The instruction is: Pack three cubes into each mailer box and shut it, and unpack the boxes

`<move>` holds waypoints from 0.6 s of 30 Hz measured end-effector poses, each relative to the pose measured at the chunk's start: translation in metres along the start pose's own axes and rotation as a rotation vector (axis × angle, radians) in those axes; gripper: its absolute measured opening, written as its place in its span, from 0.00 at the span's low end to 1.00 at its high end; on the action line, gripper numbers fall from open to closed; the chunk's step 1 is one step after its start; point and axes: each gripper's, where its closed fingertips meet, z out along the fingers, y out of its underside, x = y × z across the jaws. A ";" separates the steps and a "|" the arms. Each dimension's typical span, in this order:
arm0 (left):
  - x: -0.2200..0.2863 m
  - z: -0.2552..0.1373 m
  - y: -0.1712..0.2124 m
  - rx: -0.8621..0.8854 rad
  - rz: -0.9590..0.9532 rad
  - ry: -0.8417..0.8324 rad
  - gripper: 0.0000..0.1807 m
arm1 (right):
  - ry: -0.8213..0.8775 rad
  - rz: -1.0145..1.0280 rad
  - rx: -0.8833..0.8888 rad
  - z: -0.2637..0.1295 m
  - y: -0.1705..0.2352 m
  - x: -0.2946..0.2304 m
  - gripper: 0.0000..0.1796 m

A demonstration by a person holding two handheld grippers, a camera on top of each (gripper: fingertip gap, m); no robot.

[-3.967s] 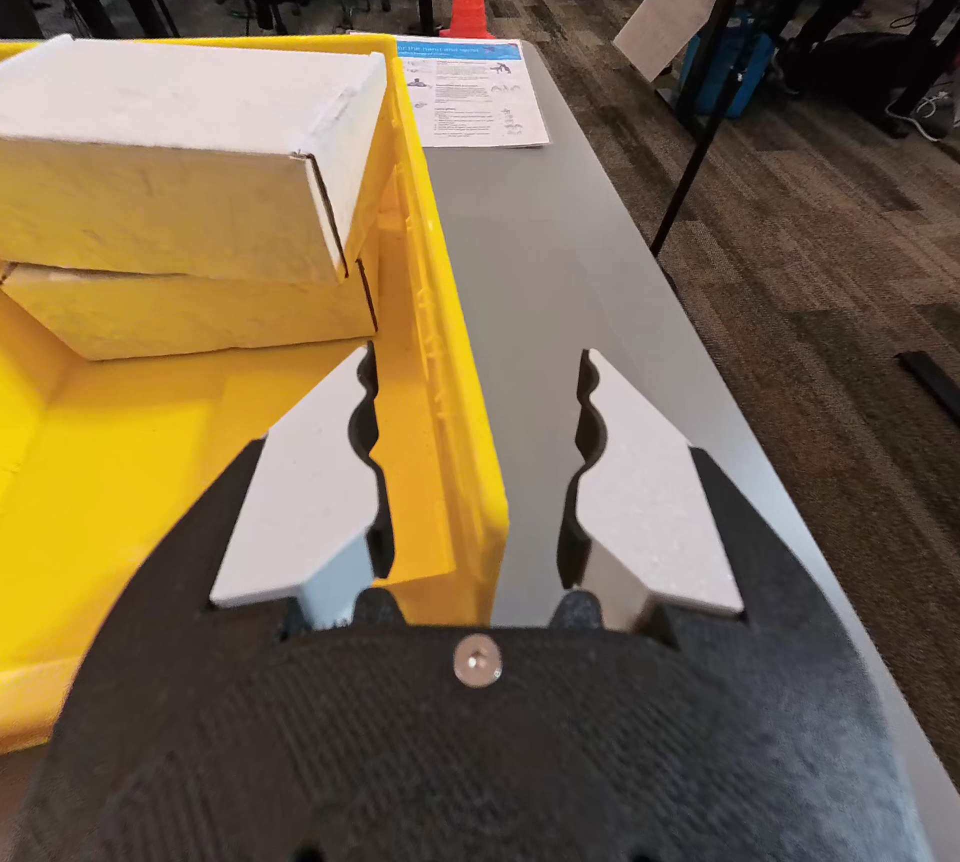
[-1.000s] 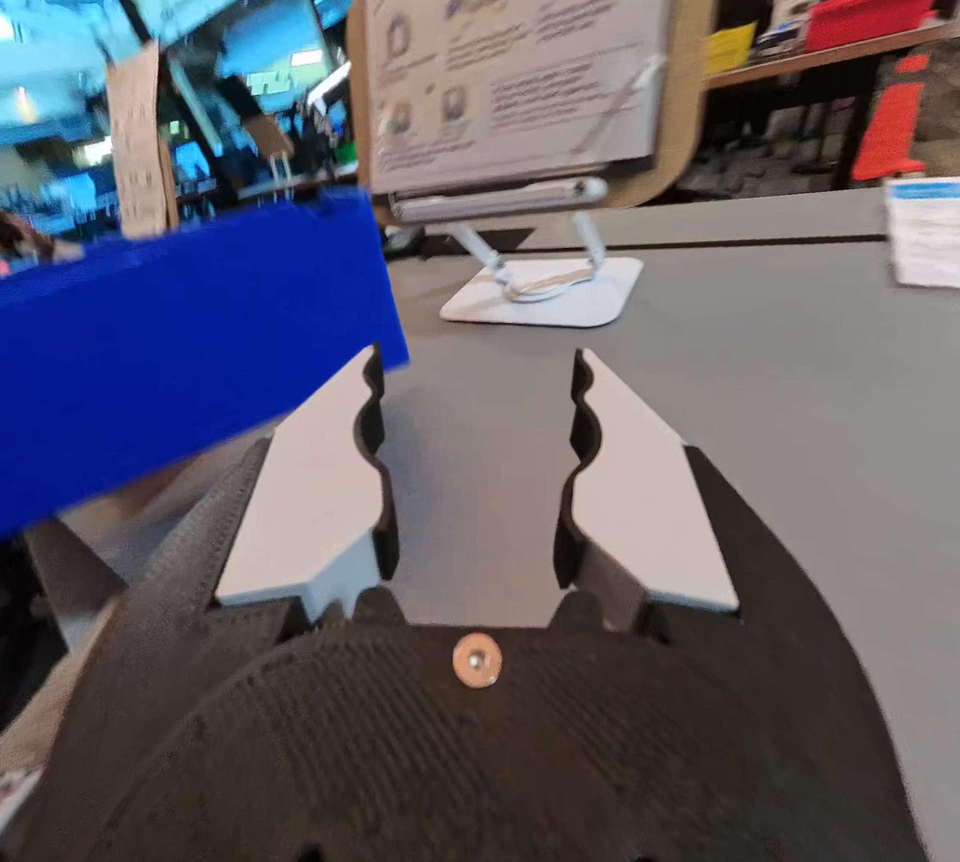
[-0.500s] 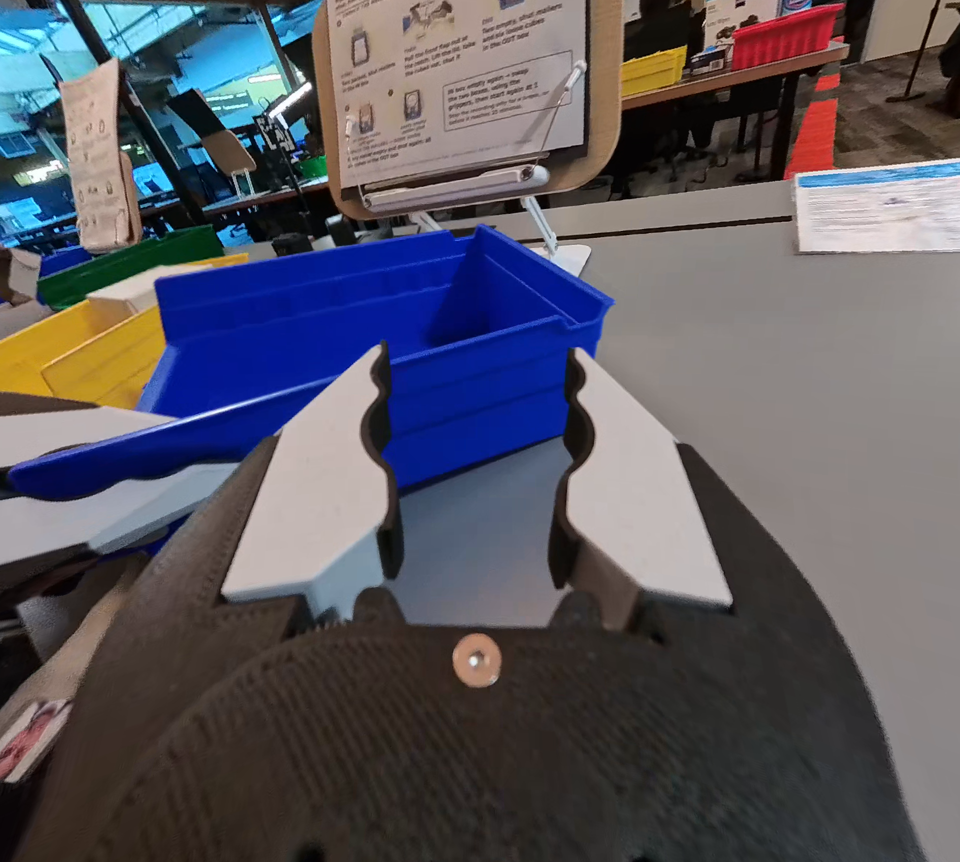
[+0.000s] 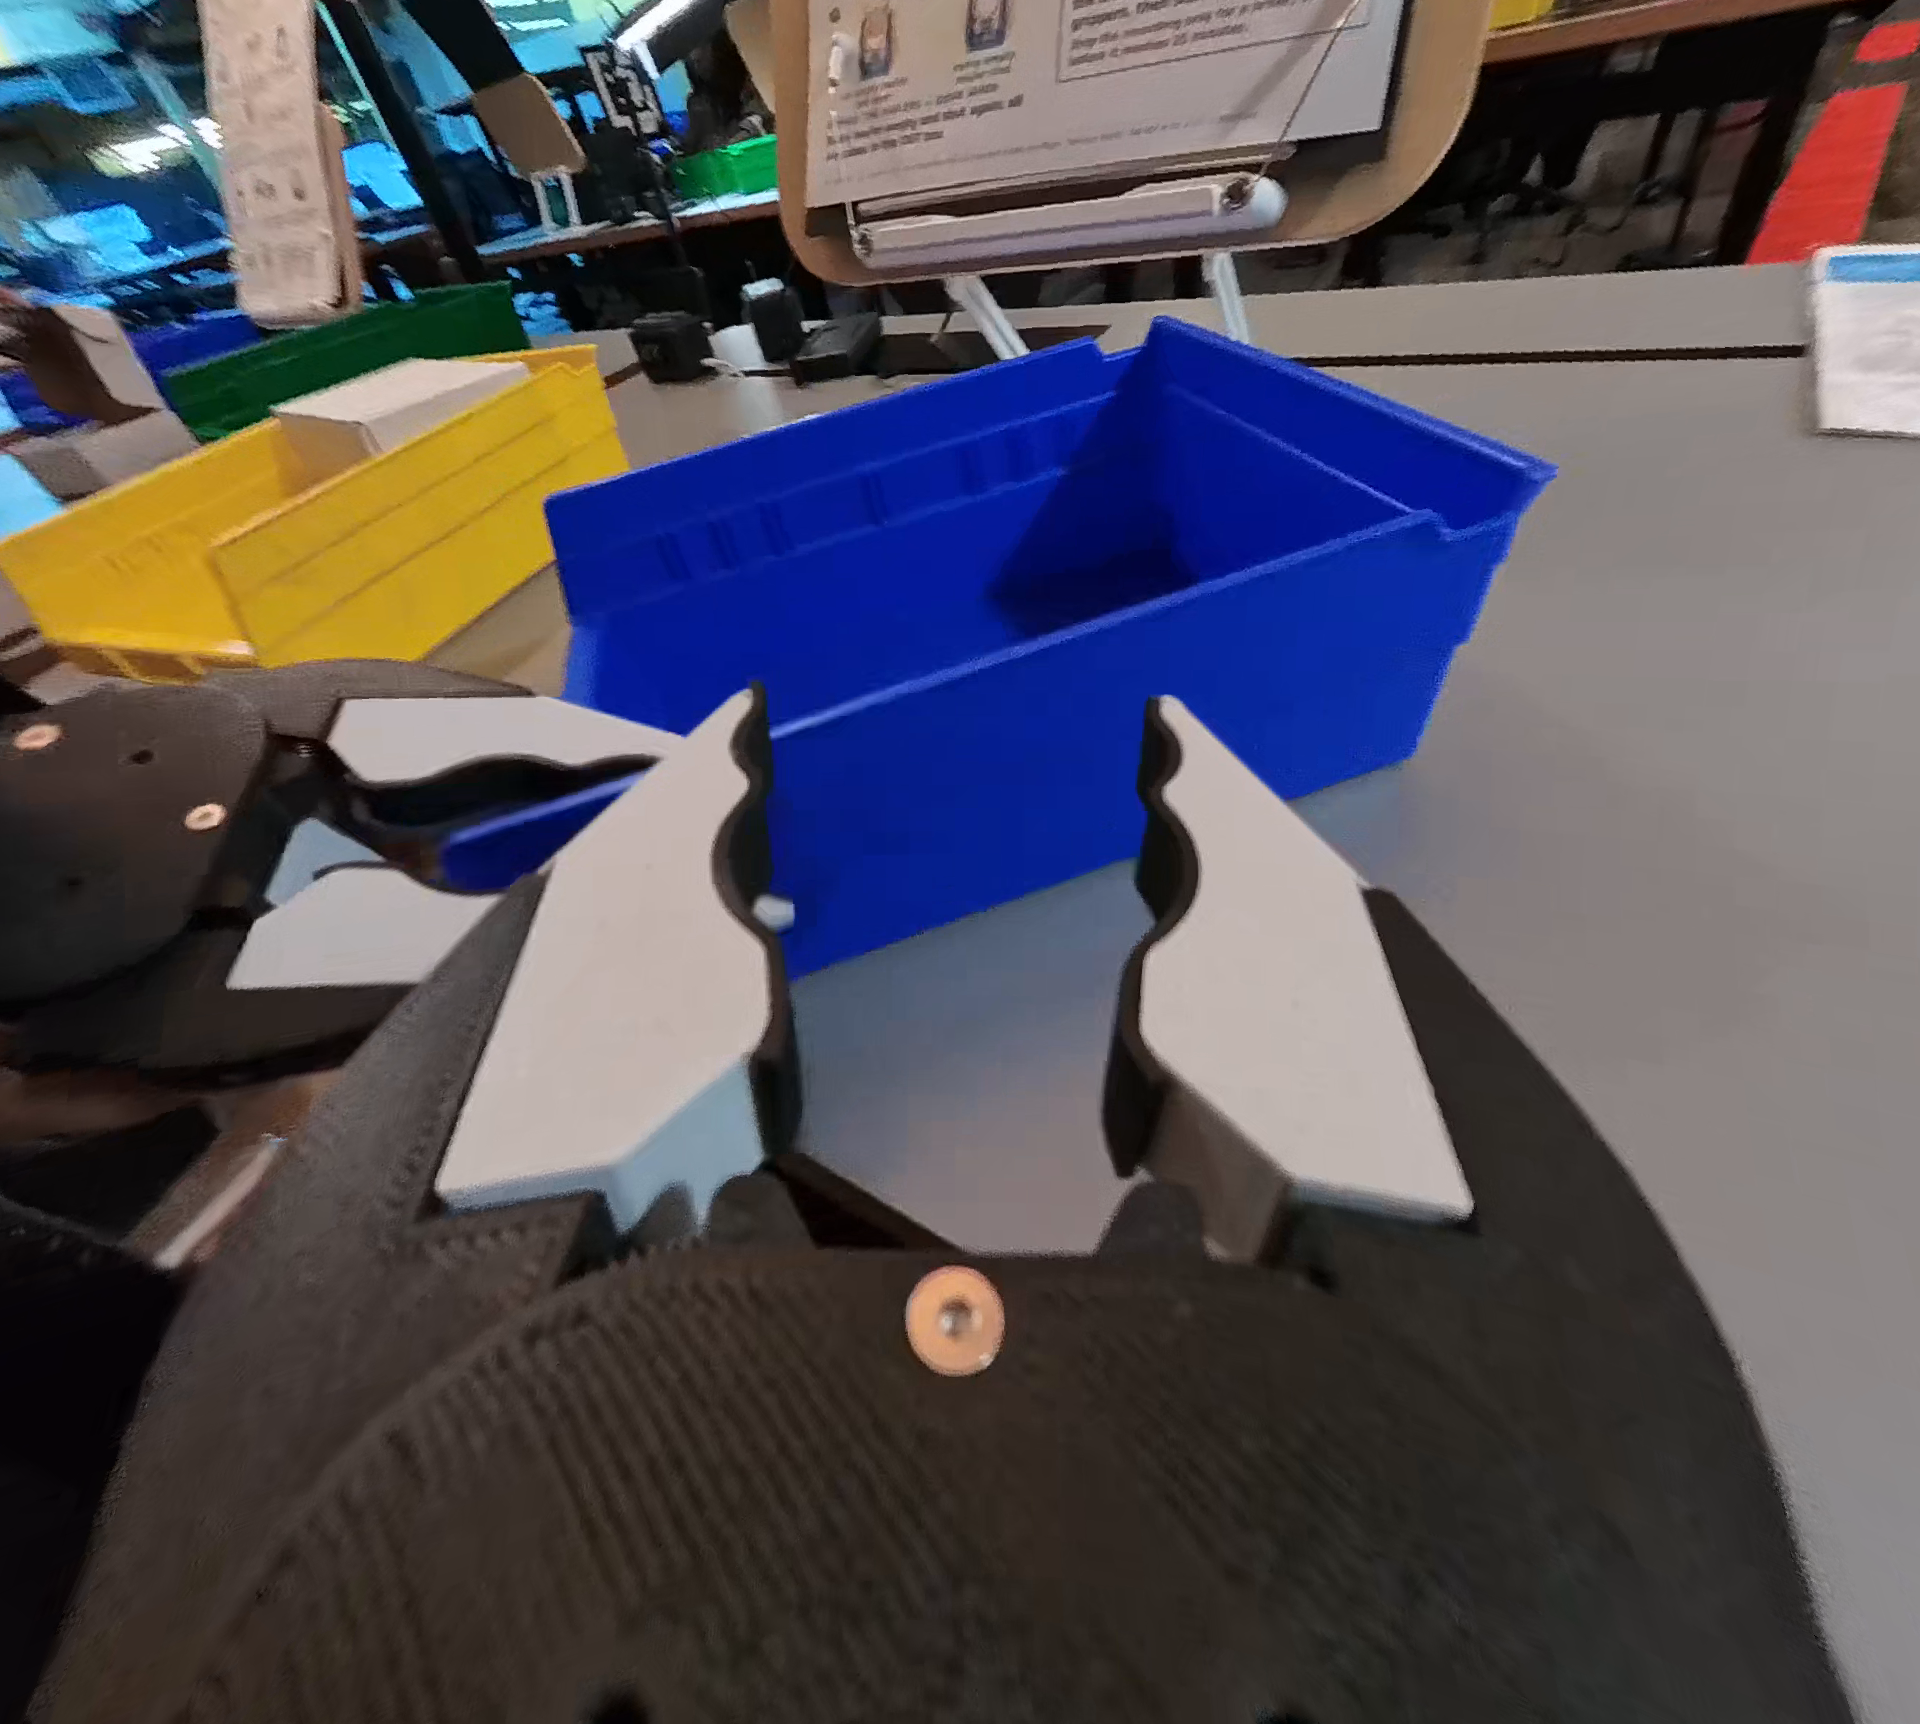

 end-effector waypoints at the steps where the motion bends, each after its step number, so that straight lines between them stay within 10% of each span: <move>1: 0.007 -0.004 -0.003 0.005 -0.049 0.053 0.18 | -0.017 0.002 0.022 -0.002 -0.004 -0.004 0.35; 5: 0.013 -0.048 -0.042 0.114 -0.391 0.297 0.47 | 0.033 -0.116 0.176 -0.024 -0.038 -0.005 0.31; 12: -0.172 -0.083 0.016 0.076 -0.324 -0.338 0.56 | 0.081 -0.012 0.095 -0.002 -0.017 -0.037 0.56; 18: -0.194 -0.070 0.066 -0.060 -0.445 -0.332 0.63 | 0.126 -0.169 -0.041 0.036 0.026 -0.083 0.62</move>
